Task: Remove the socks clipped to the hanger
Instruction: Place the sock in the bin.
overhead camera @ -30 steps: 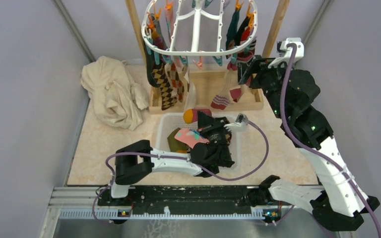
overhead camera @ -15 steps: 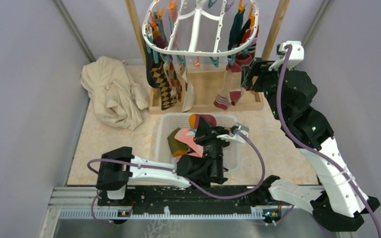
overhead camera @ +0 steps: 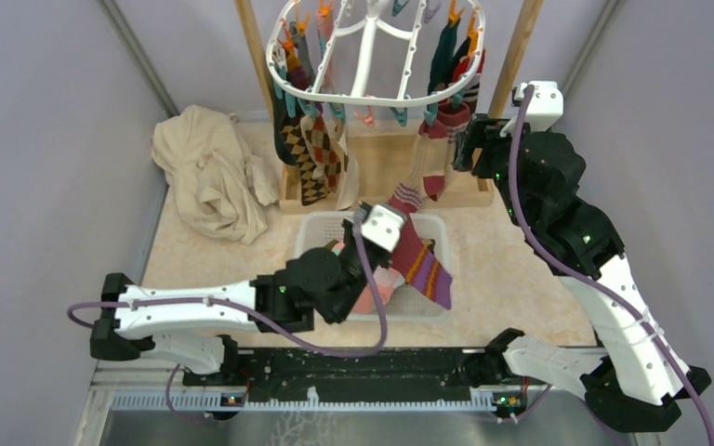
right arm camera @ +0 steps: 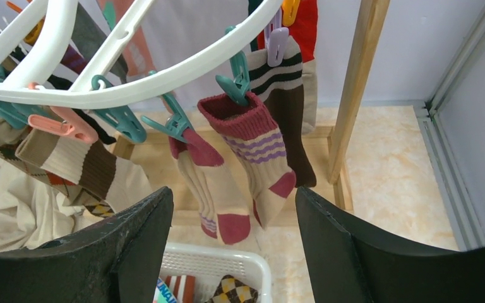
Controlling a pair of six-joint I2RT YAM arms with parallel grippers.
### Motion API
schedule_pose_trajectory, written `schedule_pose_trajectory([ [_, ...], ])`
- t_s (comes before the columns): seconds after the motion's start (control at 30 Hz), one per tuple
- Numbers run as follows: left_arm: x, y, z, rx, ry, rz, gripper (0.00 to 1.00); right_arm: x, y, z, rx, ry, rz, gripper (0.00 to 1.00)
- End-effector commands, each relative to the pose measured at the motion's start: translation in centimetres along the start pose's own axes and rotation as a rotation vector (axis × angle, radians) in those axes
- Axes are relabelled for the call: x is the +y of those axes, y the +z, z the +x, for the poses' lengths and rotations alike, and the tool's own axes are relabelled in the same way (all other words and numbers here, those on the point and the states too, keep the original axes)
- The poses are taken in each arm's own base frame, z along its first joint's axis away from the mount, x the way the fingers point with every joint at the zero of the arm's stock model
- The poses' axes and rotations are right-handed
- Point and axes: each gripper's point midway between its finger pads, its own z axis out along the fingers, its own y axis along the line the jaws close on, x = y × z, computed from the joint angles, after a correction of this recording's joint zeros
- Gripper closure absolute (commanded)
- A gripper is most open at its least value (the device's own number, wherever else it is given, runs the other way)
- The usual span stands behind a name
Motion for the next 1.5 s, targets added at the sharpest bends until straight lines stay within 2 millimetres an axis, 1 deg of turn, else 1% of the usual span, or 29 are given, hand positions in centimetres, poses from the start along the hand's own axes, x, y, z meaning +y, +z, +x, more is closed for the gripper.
schedule_pose_trajectory([
  [0.0,-3.5,-0.2,5.3,0.172,-0.140,0.249,0.97,-0.8,-0.7,-1.7,-0.036,0.016,0.023,0.28],
  [0.03,-3.3,-0.1,5.7,0.191,-0.157,0.255,0.97,-0.8,-0.7,-1.6,-0.035,0.017,0.024,0.28],
  [0.13,-3.6,0.0,6.1,0.208,-0.214,0.320,0.97,-0.8,-0.6,-1.0,-0.021,0.011,0.027,0.28],
  [0.2,-4.0,-0.1,6.9,0.228,-0.256,0.394,0.97,-0.9,-0.5,-0.7,-0.015,0.008,0.029,0.28],
  [0.4,-2.6,0.1,8.0,0.262,-0.406,0.469,0.96,-0.9,-0.6,-0.3,-0.004,0.002,0.028,0.28],
  [0.53,-2.9,0.2,8.8,0.293,-0.467,0.524,0.96,-0.7,-0.5,0.0,0.001,0.003,0.018,0.28],
  [0.57,-3.1,0.2,9.3,0.309,-0.480,0.537,0.96,-0.7,-0.5,0.1,0.002,0.005,0.013,0.28],
  [0.6,-3.2,0.4,9.1,0.297,-0.505,0.548,0.96,-0.6,-0.5,0.2,0.005,0.004,0.009,0.28],
  [0.67,-3.1,0.8,9.6,0.297,-0.554,0.559,0.94,-0.6,-0.5,0.6,0.011,0.004,0.007,0.28],
  [0.7,-3.4,0.6,9.9,0.301,-0.588,0.600,0.92,-0.5,-0.6,0.7,0.013,0.007,0.001,0.28],
  [0.73,-3.4,0.6,10.7,0.314,-0.624,0.614,0.91,-0.5,-0.6,0.8,0.015,0.009,-0.002,0.28],
  [0.8,-3.3,0.9,11.5,0.315,-0.684,0.634,0.89,-0.4,-0.6,1.2,0.025,0.011,-0.010,0.28],
  [0.9,-3.1,1.2,13.7,0.350,-0.744,0.629,0.86,-0.1,-0.6,1.8,0.036,0.018,-0.028,0.28],
  [0.93,-3.0,1.5,14.0,0.342,-0.767,0.631,0.85,0.1,-0.6,2.1,0.043,0.018,-0.035,0.28],
  [1.0,-2.8,1.9,15.3,0.355,-0.809,0.622,0.85,0.3,-0.5,2.7,0.054,0.021,-0.046,0.28],
  [1.1,-3.2,2.5,16.6,0.372,-0.841,0.628,0.82,0.4,-0.5,3.2,0.066,0.024,-0.054,0.28],
  [1.17,-3.7,3.0,17.2,0.389,-0.845,0.631,0.78,0.4,-0.5,3.5,0.069,0.023,-0.055,0.28],
  [1.23,-4.4,3.1,17.3,0.398,-0.845,0.670,0.72,0.4,-0.5,3.6,0.071,0.023,-0.055,0.28],
  [1.3,-5.0,3.3,17.7,0.423,-0.852,0.682,0.63,0.3,-0.6,3.7,0.073,0.020,-0.052,0.28],
  [1.33,-5.2,3.4,18.2,0.445,-0.854,0.675,0.56,0.2,-0.5,3.9,0.076,0.017,-0.050,0.28],
  [1.37,-5.3,3.5,18.8,0.469,-0.852,0.666,0.49,0.2,-0.5,4.0,0.080,0.014,-0.048,0.28],
  [1.43,-5.2,3.5,20.1,0.514,-0.848,0.630,0.41,0.2,-0.5,4.4,0.088,0.009,-0.049,0.28],
  [1.47,-5.1,3.4,20.8,0.537,-0.838,0.609,0.35,0.2,-0.4,4.6,0.093,0.006,-0.047,0.28],
])
